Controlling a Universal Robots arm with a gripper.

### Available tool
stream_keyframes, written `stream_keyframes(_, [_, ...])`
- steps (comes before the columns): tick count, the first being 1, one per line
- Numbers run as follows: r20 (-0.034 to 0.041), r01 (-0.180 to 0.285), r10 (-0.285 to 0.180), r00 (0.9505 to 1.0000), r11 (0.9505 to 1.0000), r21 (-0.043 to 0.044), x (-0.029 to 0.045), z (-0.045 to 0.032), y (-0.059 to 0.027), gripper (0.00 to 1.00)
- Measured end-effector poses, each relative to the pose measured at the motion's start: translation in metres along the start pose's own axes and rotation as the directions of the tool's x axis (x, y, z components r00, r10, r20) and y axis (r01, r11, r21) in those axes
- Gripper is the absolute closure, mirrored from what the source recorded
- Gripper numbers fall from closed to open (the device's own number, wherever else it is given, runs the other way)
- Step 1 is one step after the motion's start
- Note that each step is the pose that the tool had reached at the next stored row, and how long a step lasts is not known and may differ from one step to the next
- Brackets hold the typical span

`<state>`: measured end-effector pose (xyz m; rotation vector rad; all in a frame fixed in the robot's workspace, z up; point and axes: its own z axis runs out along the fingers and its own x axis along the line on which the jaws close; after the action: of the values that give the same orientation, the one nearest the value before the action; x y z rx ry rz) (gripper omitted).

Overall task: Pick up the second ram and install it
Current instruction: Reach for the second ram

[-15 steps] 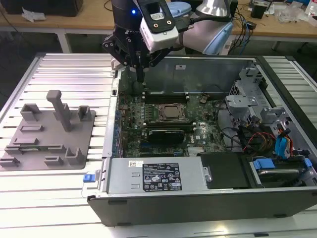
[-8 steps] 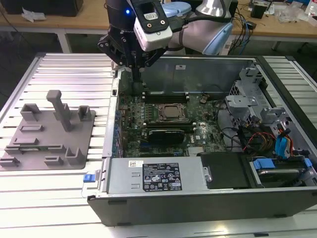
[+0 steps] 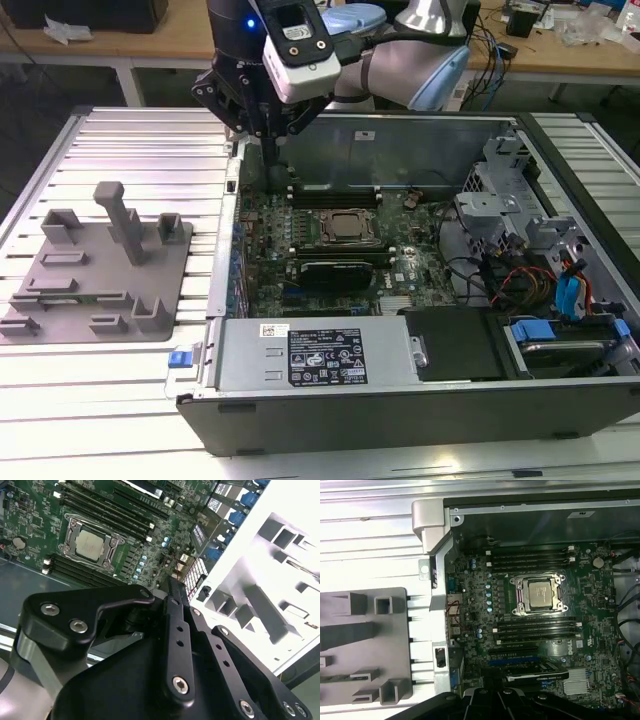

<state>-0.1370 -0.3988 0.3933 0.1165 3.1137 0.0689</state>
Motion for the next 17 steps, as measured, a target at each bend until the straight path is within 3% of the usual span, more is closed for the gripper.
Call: stream_keyframes(17, [0.0, 0.0, 0.0, 1.0, 1.0, 0.0, 0.0237, -0.0006, -0.0018, 0.92])
